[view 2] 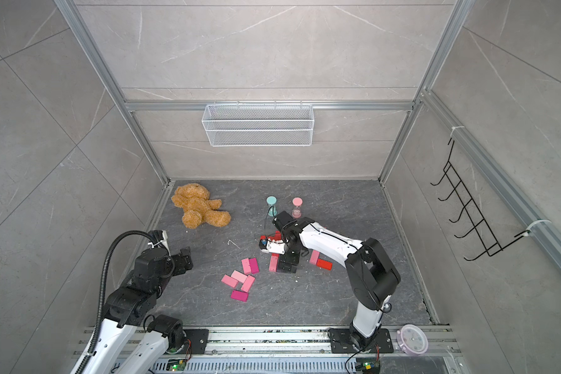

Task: Assemble the letter t with building blocks
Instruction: Pick up the building block from the center of the board.

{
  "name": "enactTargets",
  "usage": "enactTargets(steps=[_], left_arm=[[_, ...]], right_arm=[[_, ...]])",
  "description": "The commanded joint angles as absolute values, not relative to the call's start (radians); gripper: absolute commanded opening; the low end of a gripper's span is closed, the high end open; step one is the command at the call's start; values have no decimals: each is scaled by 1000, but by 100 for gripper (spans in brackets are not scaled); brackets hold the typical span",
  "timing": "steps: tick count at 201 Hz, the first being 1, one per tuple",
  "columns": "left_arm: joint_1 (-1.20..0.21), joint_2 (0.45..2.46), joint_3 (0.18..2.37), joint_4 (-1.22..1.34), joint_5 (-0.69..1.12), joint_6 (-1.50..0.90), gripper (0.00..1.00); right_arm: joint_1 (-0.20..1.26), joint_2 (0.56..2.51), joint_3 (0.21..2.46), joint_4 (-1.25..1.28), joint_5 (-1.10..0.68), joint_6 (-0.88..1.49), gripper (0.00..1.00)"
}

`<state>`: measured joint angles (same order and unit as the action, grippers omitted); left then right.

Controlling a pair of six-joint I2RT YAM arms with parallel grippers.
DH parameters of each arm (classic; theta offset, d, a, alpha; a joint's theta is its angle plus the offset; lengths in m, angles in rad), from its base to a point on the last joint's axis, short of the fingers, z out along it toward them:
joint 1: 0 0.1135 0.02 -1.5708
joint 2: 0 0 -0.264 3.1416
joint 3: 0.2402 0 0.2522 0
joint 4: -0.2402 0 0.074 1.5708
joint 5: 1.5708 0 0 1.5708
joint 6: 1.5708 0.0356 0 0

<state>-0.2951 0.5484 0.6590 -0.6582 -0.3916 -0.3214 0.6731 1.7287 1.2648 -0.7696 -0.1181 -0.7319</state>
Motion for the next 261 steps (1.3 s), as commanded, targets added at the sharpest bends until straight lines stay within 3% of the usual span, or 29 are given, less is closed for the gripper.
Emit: enactTargets(steps=[1,65,120,211,261], left_arm=[[-299,566,688,-648,-407,-323,91],[-300,599,688,-644,-403,-322,90],[-299,633,694,-633,-372,-338,84],[-308,815,701,-626,-246,-461,84],[-425,937,689,-563,-256,-532,81]], right_arm=[[652,1640,1296,-773,-131,-710,100],[545,1540,1286,-633,-58,-561,100],[482,1639,1425,-733,-94,-436,100],[480,1509,1256,-491,73,-325,97],[480,1444,1159,-408,101,-267,97]])
